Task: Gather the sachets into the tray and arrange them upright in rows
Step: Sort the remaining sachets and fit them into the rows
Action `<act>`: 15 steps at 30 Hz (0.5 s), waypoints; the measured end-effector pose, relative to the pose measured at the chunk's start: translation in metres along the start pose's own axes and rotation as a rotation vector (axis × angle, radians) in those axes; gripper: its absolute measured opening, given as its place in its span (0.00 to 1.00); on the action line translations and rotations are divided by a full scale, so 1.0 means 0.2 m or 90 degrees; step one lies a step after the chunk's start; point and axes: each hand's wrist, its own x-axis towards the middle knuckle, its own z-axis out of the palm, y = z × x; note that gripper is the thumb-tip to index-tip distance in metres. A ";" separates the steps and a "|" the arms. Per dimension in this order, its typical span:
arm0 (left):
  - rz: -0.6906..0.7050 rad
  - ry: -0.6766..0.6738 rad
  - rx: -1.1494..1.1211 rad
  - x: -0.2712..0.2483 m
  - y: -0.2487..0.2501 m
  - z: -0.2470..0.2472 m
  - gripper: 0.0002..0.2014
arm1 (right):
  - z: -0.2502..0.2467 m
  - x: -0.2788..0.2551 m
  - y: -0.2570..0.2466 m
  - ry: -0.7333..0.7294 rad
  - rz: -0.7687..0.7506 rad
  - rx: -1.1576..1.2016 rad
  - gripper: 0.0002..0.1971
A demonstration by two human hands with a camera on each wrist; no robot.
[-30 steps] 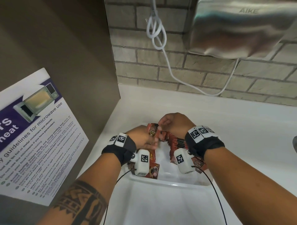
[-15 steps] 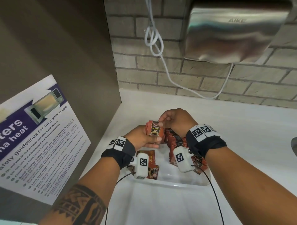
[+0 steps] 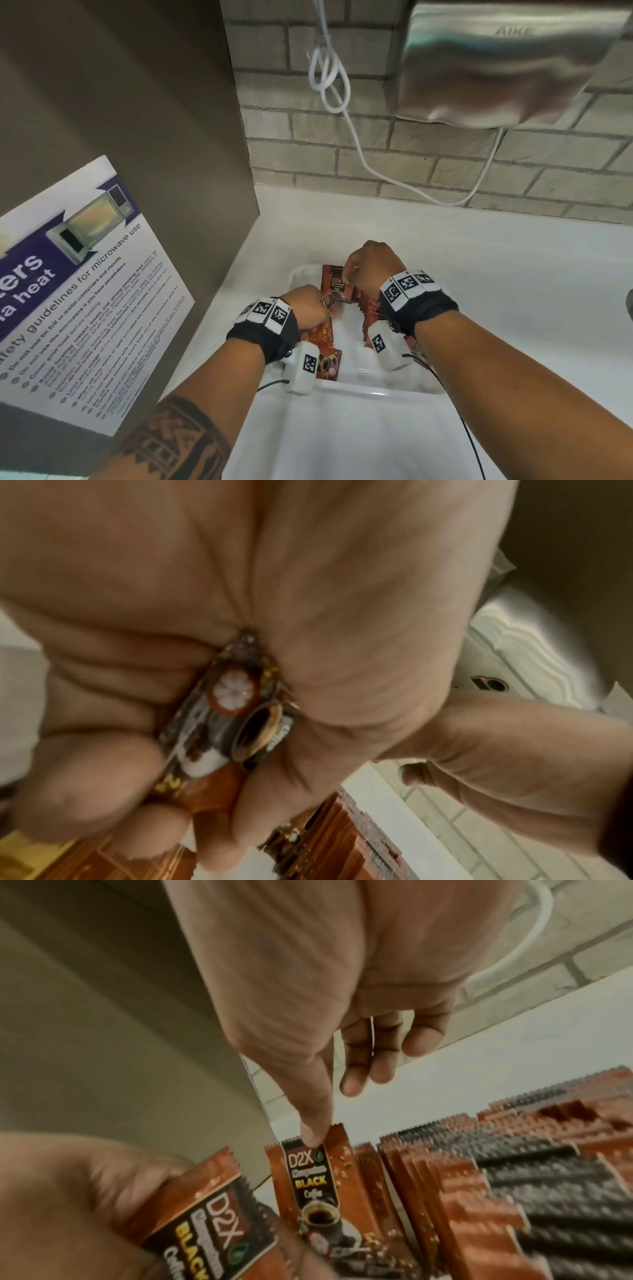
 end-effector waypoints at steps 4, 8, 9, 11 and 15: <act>0.001 0.008 0.081 0.04 0.03 0.01 0.05 | 0.05 0.04 -0.02 -0.017 0.028 -0.064 0.09; 0.006 0.009 0.103 0.07 0.05 0.01 0.02 | 0.09 0.06 -0.01 -0.025 0.057 -0.051 0.09; 0.005 0.008 0.108 0.07 0.05 0.01 0.02 | 0.09 0.06 0.00 -0.024 0.060 -0.044 0.08; 0.001 0.006 0.119 0.07 0.06 0.01 0.02 | 0.09 0.06 0.00 -0.030 0.059 -0.039 0.07; 0.004 -0.001 0.119 0.08 0.07 0.01 0.03 | 0.08 0.06 0.01 -0.031 0.043 -0.021 0.10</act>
